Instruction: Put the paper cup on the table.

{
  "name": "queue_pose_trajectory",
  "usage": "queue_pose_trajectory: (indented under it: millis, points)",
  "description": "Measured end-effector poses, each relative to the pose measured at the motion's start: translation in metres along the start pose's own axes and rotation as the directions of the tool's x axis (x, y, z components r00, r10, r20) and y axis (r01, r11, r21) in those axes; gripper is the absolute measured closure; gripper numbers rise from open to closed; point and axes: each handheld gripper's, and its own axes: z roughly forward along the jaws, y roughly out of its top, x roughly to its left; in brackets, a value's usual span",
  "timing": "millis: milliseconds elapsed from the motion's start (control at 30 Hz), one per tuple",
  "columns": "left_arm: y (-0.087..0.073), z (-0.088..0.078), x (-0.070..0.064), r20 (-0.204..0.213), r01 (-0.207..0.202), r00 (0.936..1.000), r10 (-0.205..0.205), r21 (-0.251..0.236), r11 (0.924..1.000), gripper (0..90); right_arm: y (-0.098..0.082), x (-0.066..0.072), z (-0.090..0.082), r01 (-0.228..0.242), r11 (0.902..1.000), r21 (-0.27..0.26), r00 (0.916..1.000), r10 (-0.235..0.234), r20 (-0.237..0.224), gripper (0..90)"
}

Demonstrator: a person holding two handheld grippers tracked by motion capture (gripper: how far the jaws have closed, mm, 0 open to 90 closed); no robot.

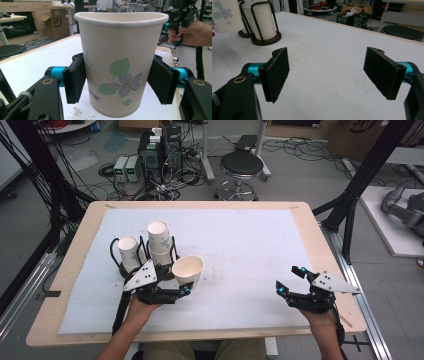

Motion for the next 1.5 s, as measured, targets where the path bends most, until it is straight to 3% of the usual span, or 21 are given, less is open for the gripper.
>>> queue_pose_trajectory:
  millis: [333, 467, 633, 667, 767, 967, 1067, 1100, 1167, 1267, 1300, 1367, 1467, 1500]
  points:
    - [0.001, 0.005, 0.004, 0.003, 0.003, 1.0, -0.003, -0.016, 0.9999, 34.7, -0.001, 0.003, 0.004, 0.008, 0.9998, 0.016, 0.9998, -0.008, -0.016, 21.4]
    - [0.002, 0.019, 0.006, 0.006, -0.005, 1.0, 0.005, -0.018, 0.9998, 34.8, -0.002, 0.004, 0.005, 0.018, 0.9996, 0.024, 0.9996, -0.017, -0.024, 21.4]
    - [-0.001, 0.043, 0.009, -0.007, 0.042, 0.9991, -0.042, -0.045, 0.9981, 33.6, -0.001, 0.004, 0.005, 0.015, 0.9997, 0.019, 0.9994, -0.015, -0.032, 21.4]
    - [-0.004, 0.053, 0.01, -0.019, 0.045, 0.9988, -0.046, -0.03, 0.9985, 33.4, -0.002, 0.004, 0.006, 0.021, 0.9996, 0.021, 0.9991, -0.02, -0.038, 21.5]
    - [-0.008, 0.063, 0.012, -0.029, 0.052, 0.9982, -0.053, -0.011, 0.9986, 33.3, -0.001, 0.004, 0.006, 0.027, 0.9994, 0.023, 0.9987, -0.026, -0.043, 21.4]
    - [-0.021, 0.088, 0.018, -0.059, 0.05, 0.9973, -0.045, 0.086, 0.995, 33.3, -0.001, 0.004, 0.006, 0.025, 0.9995, 0.019, 0.9985, -0.024, -0.049, 21.5]
    - [-0.026, 0.096, 0.02, -0.074, 0.053, 0.9963, -0.044, 0.125, 0.9908, 33.4, -0.001, 0.004, 0.006, 0.027, 0.9994, 0.021, 0.9984, -0.025, -0.051, 21.5]
    - [-0.029, 0.1, 0.021, -0.094, 0.047, 0.9951, -0.032, 0.16, 0.986, 33.4, -0.001, 0.004, 0.007, 0.022, 0.9995, 0.024, 0.9984, -0.02, -0.053, 21.5]
    - [-0.03, 0.101, 0.021, -0.101, 0.054, 0.9942, -0.037, 0.171, 0.9838, 33.7, -0.001, 0.004, 0.007, 0.021, 0.9995, 0.025, 0.9983, -0.019, -0.055, 21.5]
    - [-0.034, 0.104, 0.023, -0.132, 0.074, 0.9902, -0.046, 0.211, 0.9748, 34.1, -0.001, 0.004, 0.008, 0.026, 0.9994, 0.024, 0.9982, -0.024, -0.055, 21.5]
    - [-0.035, 0.104, 0.024, -0.146, 0.09, 0.9877, -0.057, 0.233, 0.9682, 34.2, -0.001, 0.004, 0.008, 0.024, 0.9993, 0.028, 0.998, -0.022, -0.059, 21.5]
    - [-0.034, 0.104, 0.024, -0.151, 0.088, 0.9872, -0.053, 0.24, 0.9667, 34.5, -0.001, 0.004, 0.008, 0.025, 0.9993, 0.026, 0.998, -0.024, -0.059, 21.5]
    - [-0.034, 0.106, 0.023, -0.17, 0.093, 0.9844, -0.046, 0.281, 0.9551, 34.6, -0.001, 0.005, 0.008, 0.023, 0.9994, 0.028, 0.9979, -0.021, -0.062, 21.5]
    - [-0.034, 0.106, 0.023, -0.175, 0.095, 0.9836, -0.042, 0.304, 0.9481, 34.7, -0.001, 0.005, 0.008, 0.021, 0.9994, 0.029, 0.9978, -0.019, -0.063, 21.5]
